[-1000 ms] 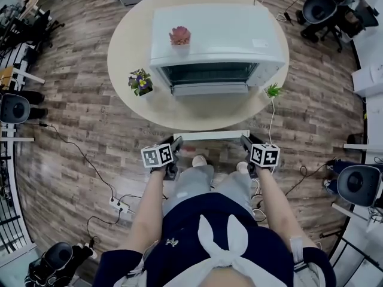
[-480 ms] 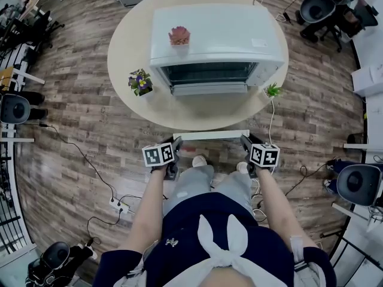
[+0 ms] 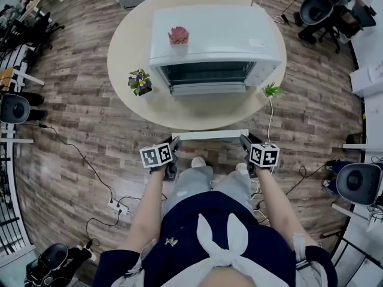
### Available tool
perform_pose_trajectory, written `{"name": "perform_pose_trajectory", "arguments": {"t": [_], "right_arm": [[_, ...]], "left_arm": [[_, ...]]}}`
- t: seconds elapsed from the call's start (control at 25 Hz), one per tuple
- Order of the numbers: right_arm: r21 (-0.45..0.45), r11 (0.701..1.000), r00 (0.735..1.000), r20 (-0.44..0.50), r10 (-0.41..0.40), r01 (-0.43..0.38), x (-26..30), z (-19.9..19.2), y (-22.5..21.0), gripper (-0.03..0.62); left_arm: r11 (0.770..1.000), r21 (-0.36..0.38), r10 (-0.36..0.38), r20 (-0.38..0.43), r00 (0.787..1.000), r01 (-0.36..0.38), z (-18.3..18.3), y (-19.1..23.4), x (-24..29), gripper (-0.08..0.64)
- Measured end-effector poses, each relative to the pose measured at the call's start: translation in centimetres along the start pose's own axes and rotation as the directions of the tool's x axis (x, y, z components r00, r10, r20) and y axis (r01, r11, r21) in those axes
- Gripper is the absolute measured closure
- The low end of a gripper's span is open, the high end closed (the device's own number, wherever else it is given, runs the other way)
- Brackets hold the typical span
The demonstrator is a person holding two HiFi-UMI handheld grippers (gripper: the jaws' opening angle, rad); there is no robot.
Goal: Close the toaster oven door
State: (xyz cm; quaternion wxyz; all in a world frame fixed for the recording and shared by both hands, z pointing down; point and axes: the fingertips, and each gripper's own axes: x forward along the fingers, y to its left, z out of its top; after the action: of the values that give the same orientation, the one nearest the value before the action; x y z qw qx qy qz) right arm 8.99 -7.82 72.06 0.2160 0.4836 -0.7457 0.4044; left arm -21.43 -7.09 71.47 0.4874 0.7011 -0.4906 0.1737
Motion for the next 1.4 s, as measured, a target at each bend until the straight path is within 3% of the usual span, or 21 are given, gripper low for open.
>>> {"name": "perform_pose_trajectory", "arguments": {"t": [1.4], "right_arm": [[-0.058, 0.998, 0.994, 0.105, 0.042, -0.036, -2.6, 2.0, 1.1, 0.446]], "left_arm": [[1.0, -0.027, 0.01, 0.056, 0.998, -0.009, 1.6, -1.6, -2.4, 0.425]]}}
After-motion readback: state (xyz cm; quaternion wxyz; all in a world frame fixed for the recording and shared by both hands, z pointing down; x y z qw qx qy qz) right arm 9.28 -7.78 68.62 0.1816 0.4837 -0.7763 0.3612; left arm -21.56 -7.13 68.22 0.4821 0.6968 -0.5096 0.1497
